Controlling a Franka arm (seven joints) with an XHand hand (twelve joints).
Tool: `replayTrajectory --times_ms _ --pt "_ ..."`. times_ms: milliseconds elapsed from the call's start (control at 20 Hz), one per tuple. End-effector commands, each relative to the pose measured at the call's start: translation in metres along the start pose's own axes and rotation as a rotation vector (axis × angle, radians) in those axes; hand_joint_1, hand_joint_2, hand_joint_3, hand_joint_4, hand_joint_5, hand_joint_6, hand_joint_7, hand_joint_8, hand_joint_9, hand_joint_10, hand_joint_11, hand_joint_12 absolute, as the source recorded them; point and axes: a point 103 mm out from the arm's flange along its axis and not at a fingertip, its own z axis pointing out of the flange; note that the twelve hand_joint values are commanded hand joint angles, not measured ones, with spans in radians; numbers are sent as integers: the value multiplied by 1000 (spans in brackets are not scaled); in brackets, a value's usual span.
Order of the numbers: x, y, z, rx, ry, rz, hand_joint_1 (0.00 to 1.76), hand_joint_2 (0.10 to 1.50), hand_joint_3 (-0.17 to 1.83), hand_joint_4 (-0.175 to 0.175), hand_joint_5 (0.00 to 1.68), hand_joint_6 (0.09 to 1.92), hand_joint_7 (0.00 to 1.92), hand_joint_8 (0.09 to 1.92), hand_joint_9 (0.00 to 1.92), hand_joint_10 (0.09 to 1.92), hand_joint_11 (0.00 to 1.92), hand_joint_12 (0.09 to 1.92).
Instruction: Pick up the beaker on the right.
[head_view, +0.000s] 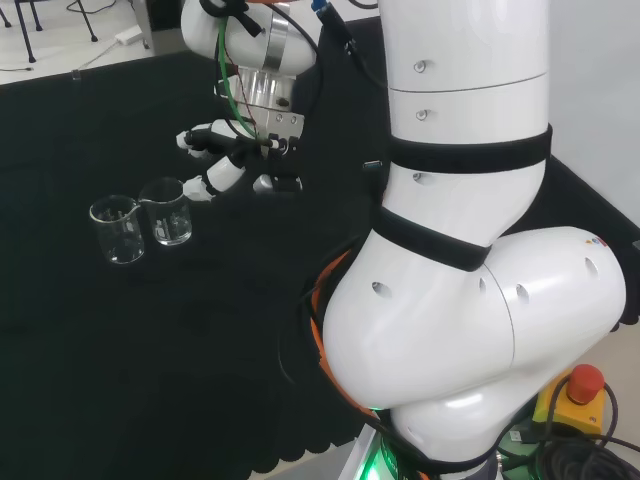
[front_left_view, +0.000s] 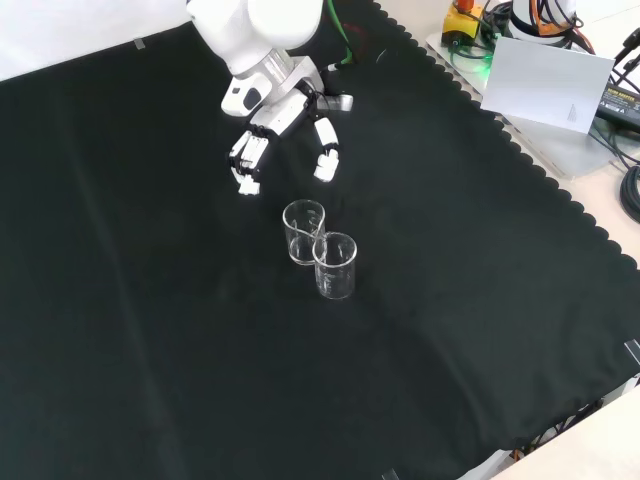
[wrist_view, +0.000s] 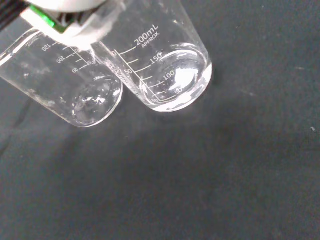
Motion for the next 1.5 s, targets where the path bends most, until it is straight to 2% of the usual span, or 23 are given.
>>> replayTrajectory --times_ms 50,150,500,850,1100,1500 --pt "-5 8 10 8 72 -51 825 480 691 -44 252 87 231 626 281 661 0 1116" --pt "-5 12 14 14 81 -60 822 478 691 -44 252 87 227 625 281 659 0 1114" --pt "-7 19 30 21 146 -136 813 473 686 -44 244 87 217 621 279 653 0 1107" --pt "-9 23 42 8 219 -169 812 470 680 -44 241 87 214 620 279 649 0 1104" --pt "-4 28 45 -12 212 -192 821 464 672 -44 237 87 210 618 280 645 0 1104" --pt "-7 32 56 -46 225 -199 872 450 642 -30 262 87 210 611 287 635 0 1090"
